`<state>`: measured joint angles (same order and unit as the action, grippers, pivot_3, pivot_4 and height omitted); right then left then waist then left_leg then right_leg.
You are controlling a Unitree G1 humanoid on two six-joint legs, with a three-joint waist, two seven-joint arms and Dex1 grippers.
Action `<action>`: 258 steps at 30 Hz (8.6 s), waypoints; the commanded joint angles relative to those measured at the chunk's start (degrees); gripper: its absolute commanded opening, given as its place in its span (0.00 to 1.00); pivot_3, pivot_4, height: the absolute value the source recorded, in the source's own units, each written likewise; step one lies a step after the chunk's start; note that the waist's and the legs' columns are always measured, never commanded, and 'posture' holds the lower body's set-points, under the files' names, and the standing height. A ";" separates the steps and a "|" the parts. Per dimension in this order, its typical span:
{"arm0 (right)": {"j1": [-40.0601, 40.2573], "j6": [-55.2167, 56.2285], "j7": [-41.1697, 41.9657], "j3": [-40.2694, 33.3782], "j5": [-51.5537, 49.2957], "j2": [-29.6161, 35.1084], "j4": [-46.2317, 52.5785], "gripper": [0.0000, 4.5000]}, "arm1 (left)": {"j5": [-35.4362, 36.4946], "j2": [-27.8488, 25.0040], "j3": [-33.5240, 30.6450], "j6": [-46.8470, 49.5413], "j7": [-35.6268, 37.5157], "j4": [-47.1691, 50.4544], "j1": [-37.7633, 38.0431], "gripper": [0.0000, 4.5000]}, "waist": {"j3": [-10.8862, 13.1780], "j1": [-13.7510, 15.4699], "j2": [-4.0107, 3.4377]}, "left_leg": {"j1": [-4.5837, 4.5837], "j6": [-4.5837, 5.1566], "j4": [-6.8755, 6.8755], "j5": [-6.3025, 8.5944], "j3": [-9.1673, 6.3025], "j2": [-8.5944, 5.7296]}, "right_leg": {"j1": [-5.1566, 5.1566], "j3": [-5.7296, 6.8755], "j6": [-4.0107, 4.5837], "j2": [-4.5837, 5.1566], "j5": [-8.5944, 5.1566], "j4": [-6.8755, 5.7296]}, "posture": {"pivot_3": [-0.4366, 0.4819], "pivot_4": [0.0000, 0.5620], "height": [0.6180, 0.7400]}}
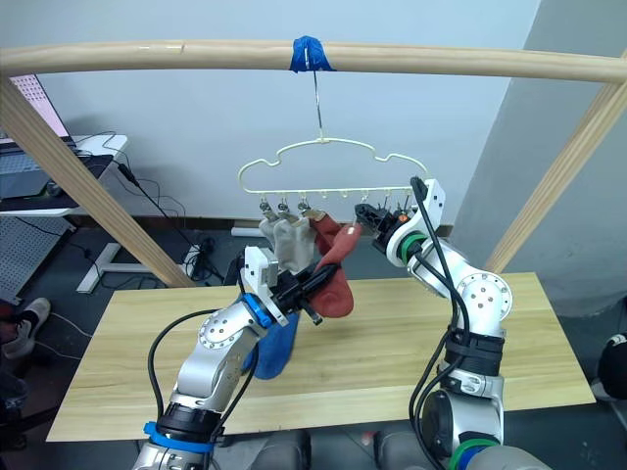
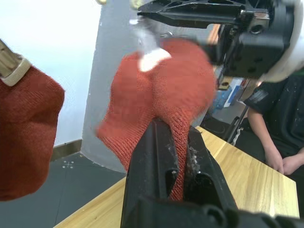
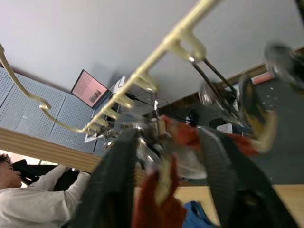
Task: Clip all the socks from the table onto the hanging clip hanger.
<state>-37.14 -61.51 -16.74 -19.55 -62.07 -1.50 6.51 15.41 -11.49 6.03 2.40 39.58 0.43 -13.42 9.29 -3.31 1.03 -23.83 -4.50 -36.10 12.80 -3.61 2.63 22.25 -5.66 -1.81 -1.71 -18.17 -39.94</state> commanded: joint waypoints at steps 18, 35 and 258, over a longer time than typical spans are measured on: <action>13.58 3.75 11.12 3.48 -2.33 16.58 16.46 1.00 | 3.20 -3.77 -1.61 5.60 5.72 -2.38 -5.45 0.65 | 0.00 -1.91 -0.03 | 0.00 0.01 0.01 0.00 0.07 0.04 | 0.01 -0.09 -0.03 -0.06 -0.02 0.06 | 0.40 0.24 1.00; 15.28 31.68 22.62 25.00 35.19 16.42 13.12 0.78 | 14.60 -16.09 -8.63 28.47 5.69 12.57 1.72 1.00 | 0.05 -1.41 -0.04 | 0.01 0.01 0.00 0.00 -0.01 0.08 | 0.01 -0.06 -0.28 -0.10 -0.18 0.06 | 0.48 0.26 1.00; -7.17 -19.59 8.71 -12.40 10.91 -3.08 2.21 0.50 | -1.33 -0.29 2.02 -5.92 5.90 -5.42 -11.13 0.00 | 0.11 -0.04 -0.18 | -0.04 0.06 0.06 -0.03 0.00 0.03 | 0.04 0.01 0.05 -0.05 0.00 0.07 | 0.47 0.26 1.00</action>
<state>-44.00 -81.15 -8.16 -32.29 -49.64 -4.81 7.41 14.00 -12.05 8.18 -2.10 45.63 -6.14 -23.36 9.40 -3.34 0.85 -23.87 -4.44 -36.04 12.77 -3.61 2.65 22.29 -5.65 -1.76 -1.77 -18.17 -39.87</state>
